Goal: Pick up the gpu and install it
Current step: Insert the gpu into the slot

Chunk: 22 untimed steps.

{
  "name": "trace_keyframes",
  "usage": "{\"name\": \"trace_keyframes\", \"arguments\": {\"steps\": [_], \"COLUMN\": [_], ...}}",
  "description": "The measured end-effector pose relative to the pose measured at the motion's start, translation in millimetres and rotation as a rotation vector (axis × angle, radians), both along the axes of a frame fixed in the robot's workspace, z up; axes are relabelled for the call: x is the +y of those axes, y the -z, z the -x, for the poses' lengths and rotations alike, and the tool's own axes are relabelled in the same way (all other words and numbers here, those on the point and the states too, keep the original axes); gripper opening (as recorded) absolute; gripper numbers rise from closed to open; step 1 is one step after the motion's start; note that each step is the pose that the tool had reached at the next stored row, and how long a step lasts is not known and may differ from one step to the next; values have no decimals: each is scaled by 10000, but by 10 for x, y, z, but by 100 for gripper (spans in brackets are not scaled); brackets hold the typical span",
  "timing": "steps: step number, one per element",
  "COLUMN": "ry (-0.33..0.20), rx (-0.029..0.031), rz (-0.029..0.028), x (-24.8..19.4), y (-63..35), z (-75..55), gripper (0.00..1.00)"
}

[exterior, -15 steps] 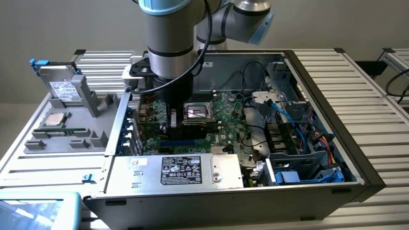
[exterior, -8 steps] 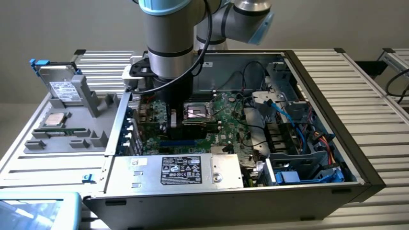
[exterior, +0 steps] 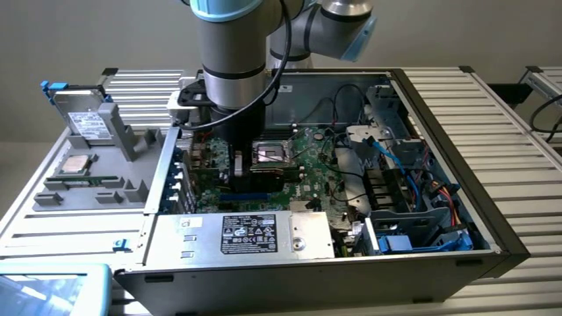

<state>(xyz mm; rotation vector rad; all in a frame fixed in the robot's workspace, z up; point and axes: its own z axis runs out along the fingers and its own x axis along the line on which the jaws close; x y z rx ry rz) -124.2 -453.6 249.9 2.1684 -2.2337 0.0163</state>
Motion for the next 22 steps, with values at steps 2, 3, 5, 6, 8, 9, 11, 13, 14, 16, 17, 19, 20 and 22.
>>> {"name": "trace_keyframes", "arguments": {"steps": [2,3,5,6,8,9,11,13,14,16,17,19,20,22], "ry": [-1,-1,-1,0,0,0,0,1,0,0,-1,-1,0,0], "rx": [-2,-2,-1,-1,-2,-2,-2,-3,-2,-2,-1,-1,-2,-3], "rz": [-2,-13,-16,-16,-17,-18,-17,-15,-13,-8,-6,-6,-8,-9], "x": [-6,-17,-19,-19,-19,-19,-19,-12,-8,-2,-2,-1,-1,1], "y": [2,3,4,4,6,7,6,7,8,9,9,11,15,27], "z": [0,-1,0,0,0,0,0,0,0,-1,0,0,0,0], "gripper": [28,28,28,28,28,28,28,28,28,28,28,28,28,28]}}
